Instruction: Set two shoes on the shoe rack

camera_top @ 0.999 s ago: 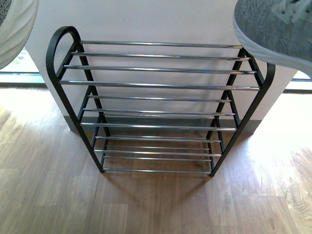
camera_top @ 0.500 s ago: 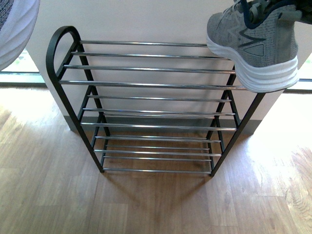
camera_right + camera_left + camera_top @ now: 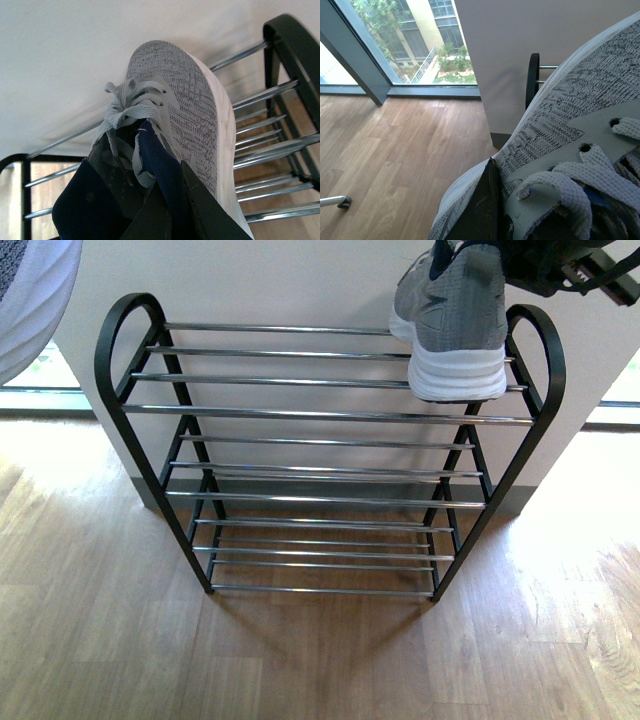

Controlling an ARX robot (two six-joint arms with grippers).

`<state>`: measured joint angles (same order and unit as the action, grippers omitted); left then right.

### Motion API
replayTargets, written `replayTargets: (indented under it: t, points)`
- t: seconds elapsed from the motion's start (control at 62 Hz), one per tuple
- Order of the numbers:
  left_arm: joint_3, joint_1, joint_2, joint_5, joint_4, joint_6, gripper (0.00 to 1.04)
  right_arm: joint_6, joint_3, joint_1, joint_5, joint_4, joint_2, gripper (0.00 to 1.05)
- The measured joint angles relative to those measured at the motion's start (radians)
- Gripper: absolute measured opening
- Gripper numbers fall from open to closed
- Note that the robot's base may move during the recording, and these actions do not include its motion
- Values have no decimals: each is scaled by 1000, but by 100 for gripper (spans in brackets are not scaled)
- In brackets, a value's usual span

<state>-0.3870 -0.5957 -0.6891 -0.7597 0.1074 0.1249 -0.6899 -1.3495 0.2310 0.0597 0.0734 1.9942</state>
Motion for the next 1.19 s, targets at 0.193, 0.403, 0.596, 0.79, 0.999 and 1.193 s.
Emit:
replayTargets:
  t: [0.193,0.403,0.596,0.79,0.999,1.193]
  points:
    - [0,0,0,0,0,0,1,-56,-30,-41,-20,54,75,1]
    - [0,0,0,0,0,0,1,-114,-46,-105,-29,91,145,1]
    - [0,0,0,0,0,0,1,-129,-46,-143,-58,72,152,1]
    - [0,0,0,0,0,0,1,-133,-32,-146,-60,56,152,1]
    - [0,0,0,0,0,0,1,-141,-28,-145,-51,-8,139,23]
    - [0,0,0,0,0,0,1,-157,-27,-145,-95,-140,79,56]
